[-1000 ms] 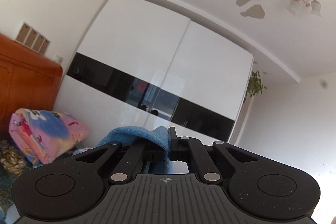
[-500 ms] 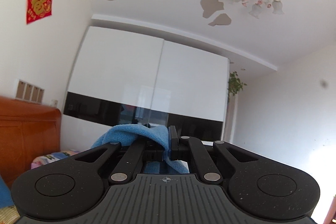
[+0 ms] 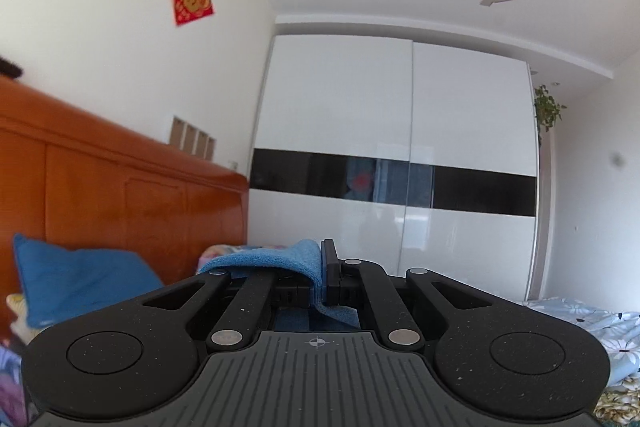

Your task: Fold clothes

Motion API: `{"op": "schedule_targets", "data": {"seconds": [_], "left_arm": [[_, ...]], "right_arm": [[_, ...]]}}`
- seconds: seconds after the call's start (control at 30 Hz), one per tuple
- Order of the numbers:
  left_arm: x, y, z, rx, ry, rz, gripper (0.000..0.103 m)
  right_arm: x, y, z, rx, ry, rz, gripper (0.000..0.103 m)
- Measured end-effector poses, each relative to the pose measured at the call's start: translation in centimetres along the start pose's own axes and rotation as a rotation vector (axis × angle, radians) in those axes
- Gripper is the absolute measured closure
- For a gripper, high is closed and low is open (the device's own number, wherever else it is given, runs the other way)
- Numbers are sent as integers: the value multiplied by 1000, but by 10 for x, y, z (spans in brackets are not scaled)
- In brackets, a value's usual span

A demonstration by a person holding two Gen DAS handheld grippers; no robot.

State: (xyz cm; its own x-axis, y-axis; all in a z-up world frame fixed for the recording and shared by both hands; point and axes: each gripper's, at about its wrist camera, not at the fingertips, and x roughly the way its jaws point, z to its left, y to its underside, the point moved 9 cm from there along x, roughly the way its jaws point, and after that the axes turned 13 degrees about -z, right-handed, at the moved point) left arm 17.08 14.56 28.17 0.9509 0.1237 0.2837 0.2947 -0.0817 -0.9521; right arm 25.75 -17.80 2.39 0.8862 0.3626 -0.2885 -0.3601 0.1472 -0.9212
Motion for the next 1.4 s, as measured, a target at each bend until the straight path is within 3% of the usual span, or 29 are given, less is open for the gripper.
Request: {"op": "schedule_targets", "data": {"seconds": [0.13,0.3,0.43,0.57,0.7,0.73,0.87,0.97,1.03,1.17,1.3,1.4], "left_arm": [[-17,87,1,-25,97,186,101],[-28,190,-18,-68,190,364,100],[-32,237,-33,-85,262,406,99],[-27,268,-53,-40,341,417,99],[-19,288,-56,-103,360,407,99],[-18,291,-54,-120,361,399,99],[-26,296,-44,-176,376,365,99],[-30,297,-38,-202,388,355,99],[-30,297,-35,-220,389,356,99],[-31,303,-29,-234,379,373,99],[-29,307,-27,-264,378,393,99],[-30,308,-26,-271,375,397,99]], "right_arm": [[51,-21,9,-21,-5,8,1],[133,-43,50,-94,-150,37,1],[196,-29,73,-105,-231,167,1],[241,-5,70,-178,-145,284,1],[262,13,64,-132,-87,376,1],[264,9,65,-119,-86,374,9],[271,-36,64,-93,-79,308,69],[276,-69,63,-74,-74,259,91],[280,-91,63,-62,-70,226,97],[287,-141,60,-40,-55,148,97],[296,-227,43,-118,48,-34,98],[294,-283,24,-170,152,-218,98]]}}
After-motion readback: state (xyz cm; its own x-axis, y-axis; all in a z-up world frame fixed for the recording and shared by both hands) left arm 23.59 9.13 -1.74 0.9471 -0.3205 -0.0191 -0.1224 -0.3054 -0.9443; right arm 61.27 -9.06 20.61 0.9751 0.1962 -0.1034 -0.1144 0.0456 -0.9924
